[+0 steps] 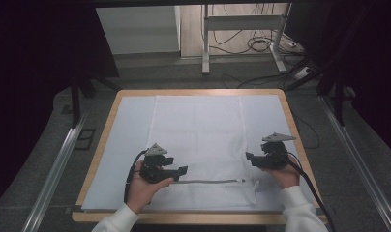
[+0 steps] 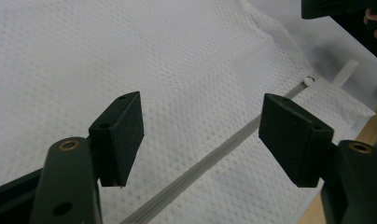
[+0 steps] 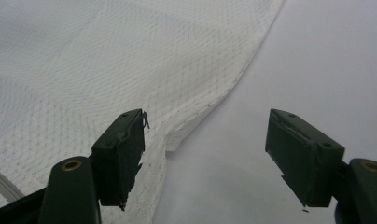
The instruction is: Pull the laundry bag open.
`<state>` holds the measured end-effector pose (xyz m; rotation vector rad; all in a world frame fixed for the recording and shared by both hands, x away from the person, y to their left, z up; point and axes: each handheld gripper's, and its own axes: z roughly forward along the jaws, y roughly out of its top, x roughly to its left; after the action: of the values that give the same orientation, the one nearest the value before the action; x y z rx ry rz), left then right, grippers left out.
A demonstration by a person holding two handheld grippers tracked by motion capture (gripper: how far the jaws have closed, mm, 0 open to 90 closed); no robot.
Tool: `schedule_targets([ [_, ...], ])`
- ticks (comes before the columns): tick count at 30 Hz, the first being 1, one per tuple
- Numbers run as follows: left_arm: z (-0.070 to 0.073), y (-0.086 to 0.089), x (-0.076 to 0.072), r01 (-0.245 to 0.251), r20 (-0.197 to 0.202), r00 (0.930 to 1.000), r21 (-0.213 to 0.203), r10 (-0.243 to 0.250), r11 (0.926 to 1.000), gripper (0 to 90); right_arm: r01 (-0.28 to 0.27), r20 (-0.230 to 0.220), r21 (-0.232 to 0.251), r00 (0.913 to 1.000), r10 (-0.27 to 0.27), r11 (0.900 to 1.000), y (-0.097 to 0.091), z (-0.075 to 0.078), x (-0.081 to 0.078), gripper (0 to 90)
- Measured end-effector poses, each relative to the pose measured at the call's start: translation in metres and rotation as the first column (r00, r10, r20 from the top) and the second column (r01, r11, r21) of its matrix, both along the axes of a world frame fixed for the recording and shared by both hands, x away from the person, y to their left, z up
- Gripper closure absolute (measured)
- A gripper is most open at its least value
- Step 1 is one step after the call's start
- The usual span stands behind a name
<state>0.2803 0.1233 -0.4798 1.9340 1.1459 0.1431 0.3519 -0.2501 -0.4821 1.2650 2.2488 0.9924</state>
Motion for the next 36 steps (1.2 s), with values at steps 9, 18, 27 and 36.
schedule_targets([
  [9,0.001,-0.013,0.000,0.043,-0.010,0.9990,-0.001,-0.043,0.9991,31.2,0.002,0.001,-0.004,1.0000,-0.002,1.0000,0.000,-0.001,0.001,27.9],
  [18,0.005,-0.027,0.000,0.077,-0.006,0.9970,0.007,-0.077,0.9970,31.0,0.005,0.005,-0.003,1.0000,-0.005,1.0000,0.000,-0.001,0.001,27.8],
  [27,0.005,-0.042,-0.001,0.105,-0.013,0.9944,0.011,-0.104,0.9945,31.2,0.004,0.009,-0.008,1.0000,-0.004,1.0000,0.001,-0.002,0.001,27.4],
  [36,0.007,-0.063,-0.003,0.145,-0.015,0.9893,0.018,-0.145,0.9892,31.8,0.005,0.008,-0.008,1.0000,-0.005,1.0000,0.001,-0.001,0.001,27.3],
])
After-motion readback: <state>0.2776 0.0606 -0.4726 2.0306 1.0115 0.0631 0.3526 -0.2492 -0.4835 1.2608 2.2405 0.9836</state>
